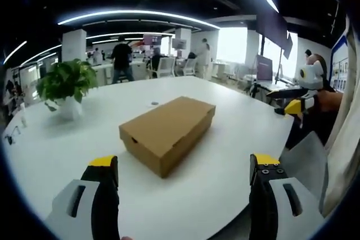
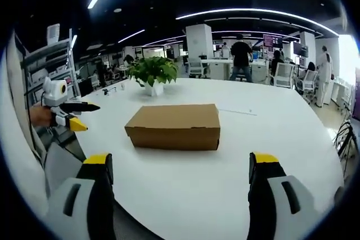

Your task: Operate the shoe box by opening the lid, removing the specified soft item, and placing it in the target area until the item is outside and the box remains undamaged.

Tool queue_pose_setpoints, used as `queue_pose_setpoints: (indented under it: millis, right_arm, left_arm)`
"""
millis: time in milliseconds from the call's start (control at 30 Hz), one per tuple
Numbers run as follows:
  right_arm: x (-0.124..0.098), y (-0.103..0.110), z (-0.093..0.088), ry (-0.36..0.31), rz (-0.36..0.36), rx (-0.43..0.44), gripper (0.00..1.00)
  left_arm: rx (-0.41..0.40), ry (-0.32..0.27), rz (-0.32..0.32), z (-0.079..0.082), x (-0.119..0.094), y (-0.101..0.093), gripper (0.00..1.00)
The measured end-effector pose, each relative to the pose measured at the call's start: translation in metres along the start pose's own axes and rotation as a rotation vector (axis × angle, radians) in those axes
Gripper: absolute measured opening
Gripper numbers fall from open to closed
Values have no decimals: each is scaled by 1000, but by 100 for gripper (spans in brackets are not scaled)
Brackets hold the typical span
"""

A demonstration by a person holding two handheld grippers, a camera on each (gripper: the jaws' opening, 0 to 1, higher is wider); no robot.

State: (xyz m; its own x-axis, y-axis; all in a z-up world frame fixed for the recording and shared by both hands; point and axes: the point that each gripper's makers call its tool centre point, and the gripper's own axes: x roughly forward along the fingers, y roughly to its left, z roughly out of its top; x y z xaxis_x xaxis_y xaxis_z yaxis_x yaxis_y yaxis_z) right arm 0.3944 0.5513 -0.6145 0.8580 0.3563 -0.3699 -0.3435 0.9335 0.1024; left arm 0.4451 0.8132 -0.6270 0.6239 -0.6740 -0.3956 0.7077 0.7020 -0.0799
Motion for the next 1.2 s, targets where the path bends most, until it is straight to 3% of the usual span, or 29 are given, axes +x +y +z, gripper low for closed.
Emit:
queue_pose_setpoints:
  millis: [1200]
  right_arm:
    - [5,-4,1,-11,9,-34,96]
  left_arm:
    - [-7,-7,-4,2,3,0,100]
